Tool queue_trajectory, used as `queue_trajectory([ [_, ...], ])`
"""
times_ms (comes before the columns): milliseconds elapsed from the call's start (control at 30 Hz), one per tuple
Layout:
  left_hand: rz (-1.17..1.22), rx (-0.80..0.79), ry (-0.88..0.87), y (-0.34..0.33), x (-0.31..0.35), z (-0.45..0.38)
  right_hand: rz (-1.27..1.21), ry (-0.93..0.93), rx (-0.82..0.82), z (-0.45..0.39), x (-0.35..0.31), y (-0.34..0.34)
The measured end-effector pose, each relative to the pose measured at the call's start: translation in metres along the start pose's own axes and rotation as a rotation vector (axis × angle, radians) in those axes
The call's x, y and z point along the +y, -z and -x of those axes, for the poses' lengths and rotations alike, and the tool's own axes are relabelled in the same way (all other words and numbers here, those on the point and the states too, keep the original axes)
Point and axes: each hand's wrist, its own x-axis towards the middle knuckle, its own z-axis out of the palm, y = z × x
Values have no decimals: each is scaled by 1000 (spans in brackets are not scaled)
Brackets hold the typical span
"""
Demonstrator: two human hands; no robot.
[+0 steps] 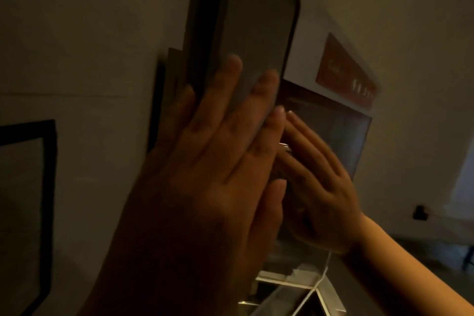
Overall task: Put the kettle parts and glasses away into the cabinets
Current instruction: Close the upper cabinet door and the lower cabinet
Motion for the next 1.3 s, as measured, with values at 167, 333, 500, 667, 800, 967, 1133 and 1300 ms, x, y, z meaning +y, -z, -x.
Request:
queue_trajectory([
  [167, -286, 84, 225, -15, -37, 28, 53, -85, -196, 29, 1, -33],
  [333, -257, -18, 326, -54, -57, 36, 153, -234, -396, 55, 1, -57],
  [500, -252, -126, 342, -103, -80, 42, 142, -355, -546, 74, 10, -84],
  [667, -244, -210, 337, -146, -105, 47, 140, -458, -592, 93, 24, -108],
  [800, -177, -296, 362, -172, -120, 48, 161, -539, -658, 114, 34, -124],
  [967, -139, -424, 387, -204, -133, 46, 200, -619, -739, 136, 45, -143],
  [1133, -122, -493, 416, -233, -141, 48, 244, -614, -774, 151, 53, -153],
  [1300, -106, -429, 423, -242, -133, 52, 153, -645, -784, 163, 48, -145],
])
